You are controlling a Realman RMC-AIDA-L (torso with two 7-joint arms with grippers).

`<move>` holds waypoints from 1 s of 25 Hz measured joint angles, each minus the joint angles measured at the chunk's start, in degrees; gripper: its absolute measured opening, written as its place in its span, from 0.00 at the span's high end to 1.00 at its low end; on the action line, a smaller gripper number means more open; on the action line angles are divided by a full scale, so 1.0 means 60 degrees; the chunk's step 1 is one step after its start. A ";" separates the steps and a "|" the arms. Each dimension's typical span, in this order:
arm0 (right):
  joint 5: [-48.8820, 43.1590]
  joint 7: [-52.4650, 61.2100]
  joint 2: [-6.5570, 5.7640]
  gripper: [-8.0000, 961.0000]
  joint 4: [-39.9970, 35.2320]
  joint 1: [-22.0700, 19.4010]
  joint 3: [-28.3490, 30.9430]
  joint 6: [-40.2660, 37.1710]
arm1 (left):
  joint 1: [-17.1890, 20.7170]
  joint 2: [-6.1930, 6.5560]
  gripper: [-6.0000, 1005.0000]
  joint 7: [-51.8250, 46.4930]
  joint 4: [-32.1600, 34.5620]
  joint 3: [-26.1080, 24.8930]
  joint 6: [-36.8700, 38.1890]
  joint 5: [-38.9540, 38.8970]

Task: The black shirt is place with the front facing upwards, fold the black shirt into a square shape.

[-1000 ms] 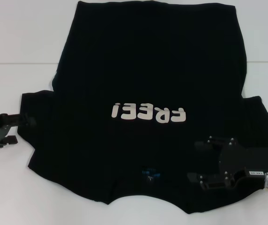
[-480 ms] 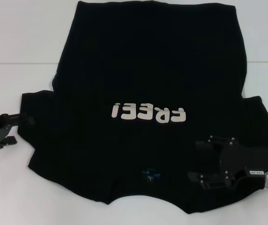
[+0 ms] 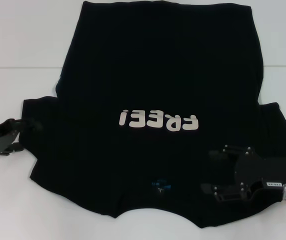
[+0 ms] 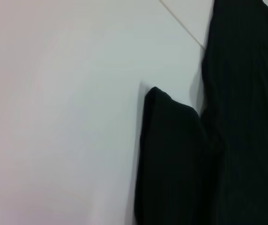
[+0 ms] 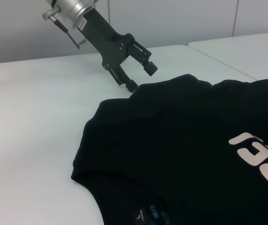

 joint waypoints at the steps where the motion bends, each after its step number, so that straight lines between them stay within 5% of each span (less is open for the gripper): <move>1: 0.0000 -0.0001 0.0000 0.05 0.0000 0.0001 0.0000 0.0001 | -0.0029 -0.0003 0.07 0.0004 -0.0053 0.0000 -0.0034 -0.0001; 25: 0.0000 0.0005 0.0009 0.05 0.0000 0.0090 0.0000 0.0004 | -0.0224 -0.0026 0.07 0.0079 -0.0084 0.0110 -0.0733 0.0081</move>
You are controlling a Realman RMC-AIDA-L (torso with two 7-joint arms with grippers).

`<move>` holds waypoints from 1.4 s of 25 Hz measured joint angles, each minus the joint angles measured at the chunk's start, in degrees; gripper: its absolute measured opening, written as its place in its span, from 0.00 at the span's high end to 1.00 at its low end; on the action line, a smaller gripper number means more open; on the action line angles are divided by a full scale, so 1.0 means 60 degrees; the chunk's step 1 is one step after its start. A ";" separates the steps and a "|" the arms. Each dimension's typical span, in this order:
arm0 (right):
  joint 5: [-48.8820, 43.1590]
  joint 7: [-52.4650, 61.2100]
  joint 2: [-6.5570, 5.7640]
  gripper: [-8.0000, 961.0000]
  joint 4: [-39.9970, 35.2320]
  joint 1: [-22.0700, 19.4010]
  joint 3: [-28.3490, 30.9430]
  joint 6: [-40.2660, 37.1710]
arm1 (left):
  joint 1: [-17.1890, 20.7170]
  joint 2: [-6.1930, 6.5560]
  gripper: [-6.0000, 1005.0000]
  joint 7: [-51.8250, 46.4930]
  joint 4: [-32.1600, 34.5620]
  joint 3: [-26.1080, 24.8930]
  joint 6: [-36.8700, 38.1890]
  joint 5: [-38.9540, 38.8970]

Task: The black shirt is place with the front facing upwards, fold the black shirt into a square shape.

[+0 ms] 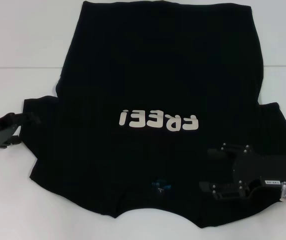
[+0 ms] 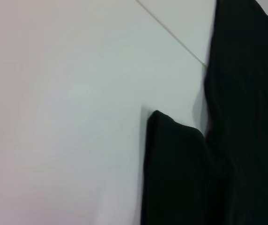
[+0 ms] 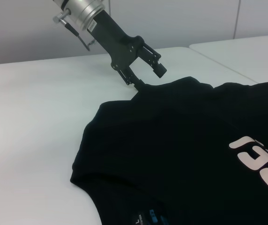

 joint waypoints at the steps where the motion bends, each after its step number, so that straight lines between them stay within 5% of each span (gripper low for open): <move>1: 0.0000 0.0000 0.0002 0.05 0.0000 0.0000 0.0000 0.0000 | 0.0021 0.0005 0.07 -0.0008 0.0001 -0.0020 -0.0004 0.0002; 24: 0.0013 0.0000 0.0006 0.06 0.0000 0.0030 0.0000 0.0082 | -0.0113 -0.0066 0.14 0.0184 -0.0011 0.0040 0.0069 0.0012; 32: 0.0042 0.0000 0.0005 0.06 0.0000 0.0023 0.0000 0.0089 | -0.0188 -0.0158 0.19 0.0370 0.0247 0.0648 -0.0048 0.0010; 35: 0.0051 0.0000 0.0009 0.06 0.0000 0.0017 0.0000 0.0089 | -0.0204 -0.0172 0.30 0.0377 0.0240 0.0749 -0.0256 0.0012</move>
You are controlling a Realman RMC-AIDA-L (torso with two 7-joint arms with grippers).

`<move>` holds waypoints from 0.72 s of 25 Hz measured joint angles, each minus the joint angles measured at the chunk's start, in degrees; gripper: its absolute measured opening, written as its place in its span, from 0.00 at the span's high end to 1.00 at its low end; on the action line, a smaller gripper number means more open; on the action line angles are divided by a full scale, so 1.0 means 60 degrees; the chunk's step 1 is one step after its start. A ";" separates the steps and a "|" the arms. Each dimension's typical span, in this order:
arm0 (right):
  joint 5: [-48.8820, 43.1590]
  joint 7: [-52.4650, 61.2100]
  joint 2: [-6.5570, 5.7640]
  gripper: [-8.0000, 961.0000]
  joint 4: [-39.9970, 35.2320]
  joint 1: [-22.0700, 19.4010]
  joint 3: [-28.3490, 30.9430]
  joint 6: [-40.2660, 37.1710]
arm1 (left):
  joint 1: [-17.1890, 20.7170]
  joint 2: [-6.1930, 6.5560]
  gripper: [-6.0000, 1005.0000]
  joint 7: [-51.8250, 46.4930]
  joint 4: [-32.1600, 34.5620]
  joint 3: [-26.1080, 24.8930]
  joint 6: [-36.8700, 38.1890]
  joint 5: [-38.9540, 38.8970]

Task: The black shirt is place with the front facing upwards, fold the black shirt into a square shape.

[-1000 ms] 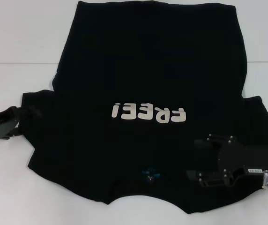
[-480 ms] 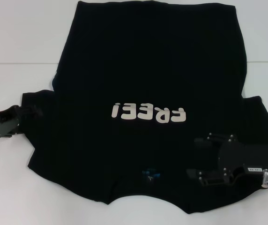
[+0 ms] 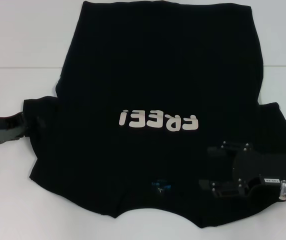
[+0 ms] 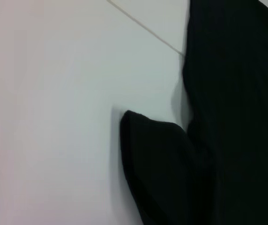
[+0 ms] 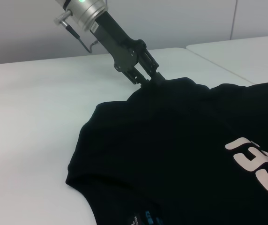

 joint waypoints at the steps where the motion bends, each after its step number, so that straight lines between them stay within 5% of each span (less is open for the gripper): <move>1: 0.0002 0.0000 0.0004 0.06 0.0000 0.0000 0.0000 -0.0001 | 0.0002 -0.0003 0.34 0.0000 -0.0004 0.0028 -0.0057 0.0020; 8: 0.0008 0.0000 0.0011 0.06 0.0000 0.0004 0.0000 -0.0029 | 0.0029 -0.0022 0.64 0.0010 -0.0017 0.0035 -0.0241 0.0225; 11: 0.0008 0.0000 0.0011 0.06 0.0000 0.0007 0.0000 -0.0028 | 0.0062 -0.0022 0.88 0.0018 0.0005 0.0036 -0.0252 0.0230; 18: 0.0008 0.0000 0.0011 0.06 0.0001 0.0012 0.0000 -0.0008 | 0.0073 -0.0019 0.97 0.0211 0.0025 -0.0018 -0.0260 0.0220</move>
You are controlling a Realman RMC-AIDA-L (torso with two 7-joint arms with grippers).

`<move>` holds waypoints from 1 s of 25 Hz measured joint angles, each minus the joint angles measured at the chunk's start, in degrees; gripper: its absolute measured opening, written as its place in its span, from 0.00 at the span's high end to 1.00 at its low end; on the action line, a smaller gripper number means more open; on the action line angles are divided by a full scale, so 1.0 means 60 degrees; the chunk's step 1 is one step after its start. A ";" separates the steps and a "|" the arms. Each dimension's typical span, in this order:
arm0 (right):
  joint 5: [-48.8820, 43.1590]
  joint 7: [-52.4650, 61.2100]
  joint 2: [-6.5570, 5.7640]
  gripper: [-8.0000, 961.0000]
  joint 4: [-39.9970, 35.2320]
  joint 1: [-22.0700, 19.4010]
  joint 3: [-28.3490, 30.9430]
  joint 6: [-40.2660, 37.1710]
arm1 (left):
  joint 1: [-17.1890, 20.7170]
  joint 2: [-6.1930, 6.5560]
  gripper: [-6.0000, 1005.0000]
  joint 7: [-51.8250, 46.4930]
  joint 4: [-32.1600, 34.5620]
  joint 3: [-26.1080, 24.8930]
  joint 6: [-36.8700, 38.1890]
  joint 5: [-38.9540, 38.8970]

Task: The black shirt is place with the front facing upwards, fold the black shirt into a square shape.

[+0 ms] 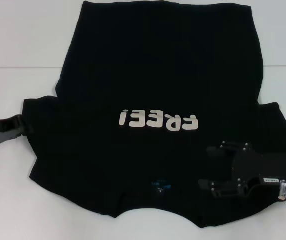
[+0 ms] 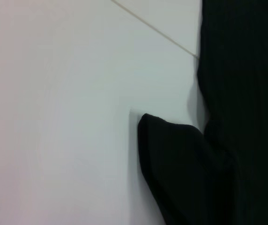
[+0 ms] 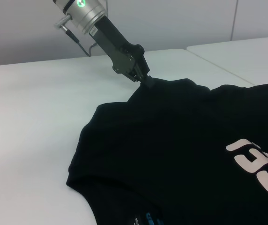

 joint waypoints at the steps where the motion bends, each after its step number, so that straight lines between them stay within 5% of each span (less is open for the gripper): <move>1: 0.0000 0.0000 0.0001 0.06 0.0004 0.0000 -0.0001 0.0001 | 0.0000 0.0001 0.96 0.0041 0.0008 -0.0013 -0.0001 -0.0002; 10: 0.0000 0.0000 0.0001 0.06 0.0013 0.0000 0.0009 0.0034 | 0.0116 0.0233 0.95 0.0080 0.0548 -0.0044 0.0004 0.0015; 17: -0.0001 0.0000 0.0000 0.06 0.0013 0.0000 0.0026 0.0038 | 0.0062 0.0694 0.94 -0.0018 0.0919 -0.0050 0.0267 0.0021; 25: 0.0001 0.0000 -0.0001 0.06 0.0013 -0.0001 0.0017 0.0037 | -0.0375 0.0801 0.92 -0.0196 0.1042 0.0021 0.0796 0.0309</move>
